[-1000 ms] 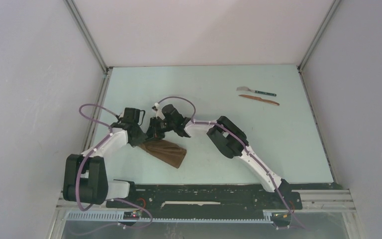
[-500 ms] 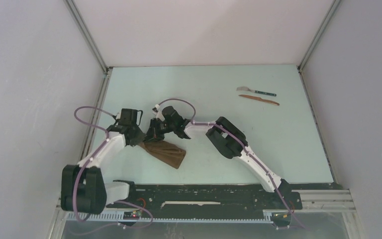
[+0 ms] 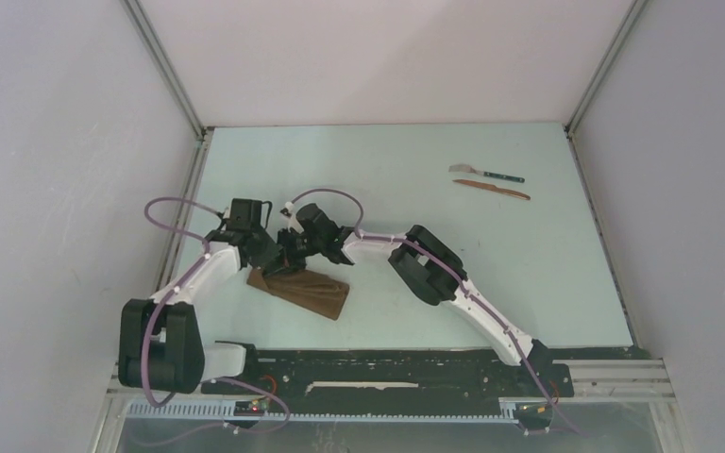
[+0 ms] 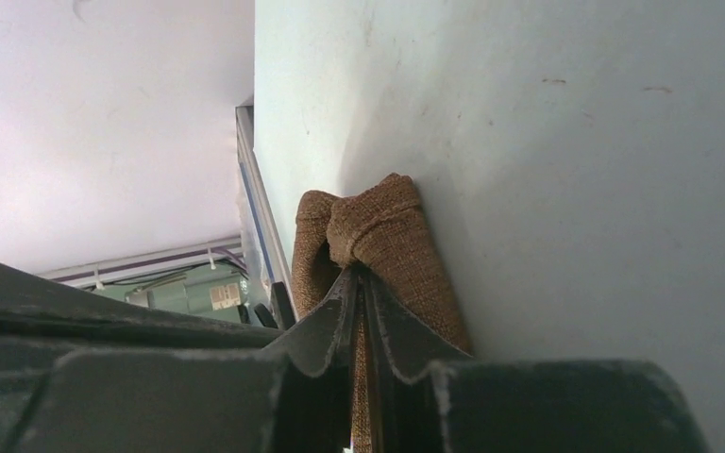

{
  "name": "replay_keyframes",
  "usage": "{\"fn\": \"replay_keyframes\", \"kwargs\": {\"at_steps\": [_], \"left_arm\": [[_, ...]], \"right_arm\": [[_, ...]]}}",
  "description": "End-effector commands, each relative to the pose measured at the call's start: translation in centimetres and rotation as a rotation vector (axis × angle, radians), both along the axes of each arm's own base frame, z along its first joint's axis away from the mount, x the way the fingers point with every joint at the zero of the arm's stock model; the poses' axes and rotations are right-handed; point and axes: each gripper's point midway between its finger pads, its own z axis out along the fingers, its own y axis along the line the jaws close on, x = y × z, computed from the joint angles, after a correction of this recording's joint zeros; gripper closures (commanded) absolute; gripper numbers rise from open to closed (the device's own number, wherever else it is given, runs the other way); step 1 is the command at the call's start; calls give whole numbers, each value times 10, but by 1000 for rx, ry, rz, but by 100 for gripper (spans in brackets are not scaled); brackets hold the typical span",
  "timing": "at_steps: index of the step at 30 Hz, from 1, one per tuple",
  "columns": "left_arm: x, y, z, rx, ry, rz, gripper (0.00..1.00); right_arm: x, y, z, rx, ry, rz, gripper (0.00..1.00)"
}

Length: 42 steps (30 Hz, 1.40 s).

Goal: Fold the napkin into a case and place the utensils inside
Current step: Smooth out the smaller rectangle-folded napkin at the center of the board.

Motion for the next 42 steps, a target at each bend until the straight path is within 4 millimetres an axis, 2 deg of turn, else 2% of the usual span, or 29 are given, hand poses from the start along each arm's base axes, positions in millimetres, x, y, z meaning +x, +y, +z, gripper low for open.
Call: {"fn": "replay_keyframes", "kwargs": {"at_steps": [1,3,5,7,9,14,19,24,29,32,37,40,42], "left_arm": [[-15,7,13,25,-64,21,82],[-27,19,21,64,-71,66,65],[-43,32,18,65,-45,147,55],[-58,41,4,29,-37,207,57],[-65,52,-4,-10,-63,273,59],[-63,57,-8,-71,-73,289,68],[-54,51,-9,-106,-71,255,70],[-51,47,-5,-126,-94,237,79],[-47,43,1,-142,-112,209,81],[-41,39,5,-160,-124,184,81],[-26,33,4,-193,-131,144,83],[-23,31,-8,-204,-90,136,84],[-20,33,-16,-200,-61,137,84]], "right_arm": [[-24,-9,-32,-89,-6,47,85],[-24,-10,-31,-88,-9,44,84],[-22,-10,-26,-73,-8,48,81],[-21,-10,-19,-56,-9,50,79],[-18,-11,-9,-39,-14,59,75],[-14,-19,23,-8,-63,94,69],[-16,-30,58,15,-147,136,65],[-15,-35,73,48,-138,136,80],[-12,-51,89,4,-233,159,78],[-3,-76,95,-48,-361,181,68],[2,-124,83,-250,-708,293,40],[3,-146,70,-415,-914,380,32],[1,-151,70,-475,-1016,422,31]]}}
